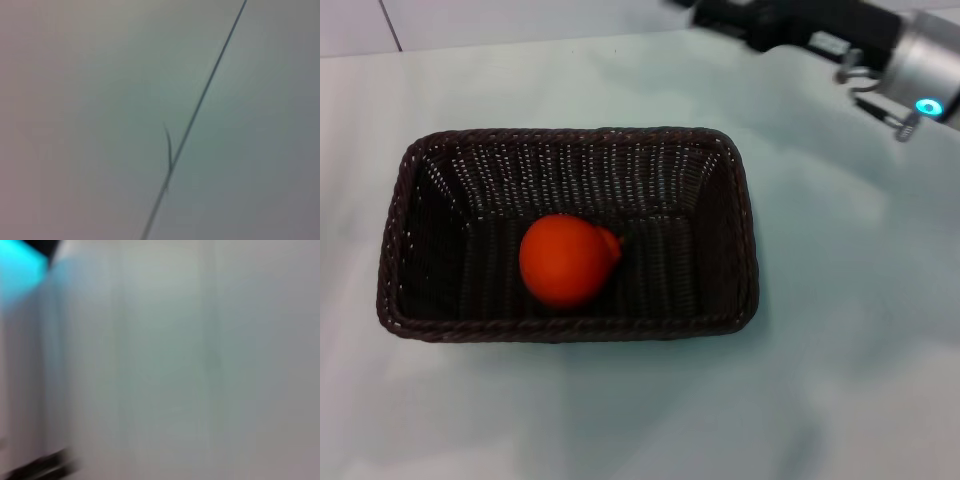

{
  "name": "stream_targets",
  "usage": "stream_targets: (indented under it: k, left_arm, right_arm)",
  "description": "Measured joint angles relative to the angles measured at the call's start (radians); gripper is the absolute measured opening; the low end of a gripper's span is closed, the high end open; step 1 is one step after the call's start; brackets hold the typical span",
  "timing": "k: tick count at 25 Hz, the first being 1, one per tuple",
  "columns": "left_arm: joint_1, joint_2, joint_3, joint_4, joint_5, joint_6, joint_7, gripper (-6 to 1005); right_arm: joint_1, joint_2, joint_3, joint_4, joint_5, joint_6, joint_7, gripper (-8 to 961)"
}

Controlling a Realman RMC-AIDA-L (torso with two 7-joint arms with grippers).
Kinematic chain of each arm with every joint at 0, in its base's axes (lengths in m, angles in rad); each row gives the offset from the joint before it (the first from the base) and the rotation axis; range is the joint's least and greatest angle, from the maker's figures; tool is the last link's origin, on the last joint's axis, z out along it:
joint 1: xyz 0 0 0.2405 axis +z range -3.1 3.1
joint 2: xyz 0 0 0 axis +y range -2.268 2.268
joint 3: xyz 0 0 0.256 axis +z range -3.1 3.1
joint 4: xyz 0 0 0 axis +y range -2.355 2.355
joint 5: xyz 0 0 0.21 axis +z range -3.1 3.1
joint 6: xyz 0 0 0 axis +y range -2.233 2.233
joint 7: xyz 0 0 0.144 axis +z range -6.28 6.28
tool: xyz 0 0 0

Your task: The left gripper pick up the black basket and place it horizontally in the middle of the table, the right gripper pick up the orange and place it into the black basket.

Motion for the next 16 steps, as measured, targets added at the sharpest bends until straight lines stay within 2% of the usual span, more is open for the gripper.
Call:
stream_targets:
  k: [4, 5, 7, 10, 16]
  left_arm:
    - [0.018, -0.005, -0.039, -0.13, -0.123, 0.066, 0.305, 844]
    - [0.021, -0.006, -0.058, -0.16, -0.138, 0.083, 0.375, 843]
    - [0.025, -0.007, -0.088, -0.198, -0.147, 0.107, 0.47, 842]
    - [0.034, -0.01, -0.105, -0.227, -0.149, 0.134, 0.554, 840]
    - [0.045, -0.01, -0.112, -0.235, -0.15, 0.139, 0.566, 841]
  right_arm:
    - [-0.055, 0.001, 0.074, 0.166, 0.288, 0.0, -0.344, 785]
    - [-0.073, 0.002, 0.106, 0.237, 0.427, -0.009, -0.472, 813]
    - [-0.089, 0.003, 0.132, 0.276, 0.527, -0.011, -0.547, 870]
    - [-0.102, 0.004, 0.16, 0.3, 0.596, 0.008, -0.604, 869]
    - [-0.125, 0.001, 0.242, 0.316, 0.649, 0.071, -0.673, 869]
